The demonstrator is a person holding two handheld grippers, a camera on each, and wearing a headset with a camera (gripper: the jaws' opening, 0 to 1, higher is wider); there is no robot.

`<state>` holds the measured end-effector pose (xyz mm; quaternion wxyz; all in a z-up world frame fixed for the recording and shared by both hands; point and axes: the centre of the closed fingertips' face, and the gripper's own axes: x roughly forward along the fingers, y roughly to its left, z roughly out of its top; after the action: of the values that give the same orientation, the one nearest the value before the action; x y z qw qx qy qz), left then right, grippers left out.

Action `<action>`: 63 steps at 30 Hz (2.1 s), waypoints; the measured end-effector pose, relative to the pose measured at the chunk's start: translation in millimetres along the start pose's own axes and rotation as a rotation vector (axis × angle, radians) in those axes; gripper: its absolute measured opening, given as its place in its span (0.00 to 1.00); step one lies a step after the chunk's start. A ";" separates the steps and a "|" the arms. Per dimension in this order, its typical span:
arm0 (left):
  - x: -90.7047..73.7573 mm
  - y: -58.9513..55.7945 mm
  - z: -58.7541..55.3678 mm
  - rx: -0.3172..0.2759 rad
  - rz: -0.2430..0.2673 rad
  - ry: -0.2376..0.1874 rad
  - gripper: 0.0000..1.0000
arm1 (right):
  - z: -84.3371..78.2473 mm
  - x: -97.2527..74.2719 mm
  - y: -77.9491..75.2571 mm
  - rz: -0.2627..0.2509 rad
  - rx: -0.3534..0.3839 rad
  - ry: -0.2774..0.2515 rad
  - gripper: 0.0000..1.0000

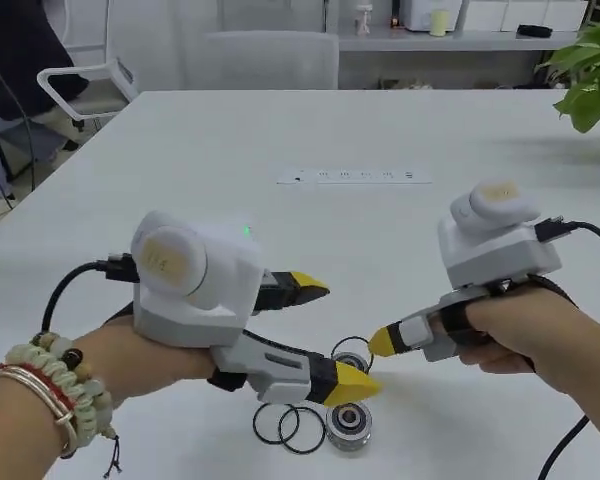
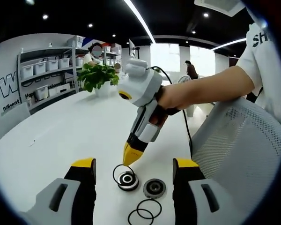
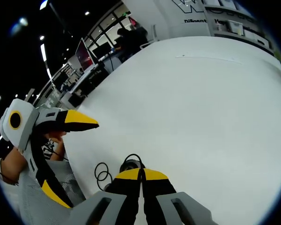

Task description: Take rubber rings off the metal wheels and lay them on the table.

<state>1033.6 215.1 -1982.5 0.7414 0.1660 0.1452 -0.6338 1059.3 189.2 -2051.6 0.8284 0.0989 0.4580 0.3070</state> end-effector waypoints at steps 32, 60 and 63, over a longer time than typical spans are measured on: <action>-134.2 -5.9 -20.9 -0.083 0.202 0.035 0.93 | 24.9 -21.4 8.1 0.035 -0.003 -0.090 0.00; -129.5 -26.6 -68.8 -0.243 0.248 0.076 0.99 | 50.3 -33.6 32.2 0.139 -0.037 -0.209 0.00; -128.7 -27.3 -73.1 -0.251 0.248 0.092 0.99 | 48.4 -29.8 40.0 0.138 -0.094 -0.192 0.00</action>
<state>986.4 357.4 -1995.4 0.8213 0.1176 0.2356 -0.5060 1070.6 208.7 -1985.8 0.8491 0.1202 0.3537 0.3734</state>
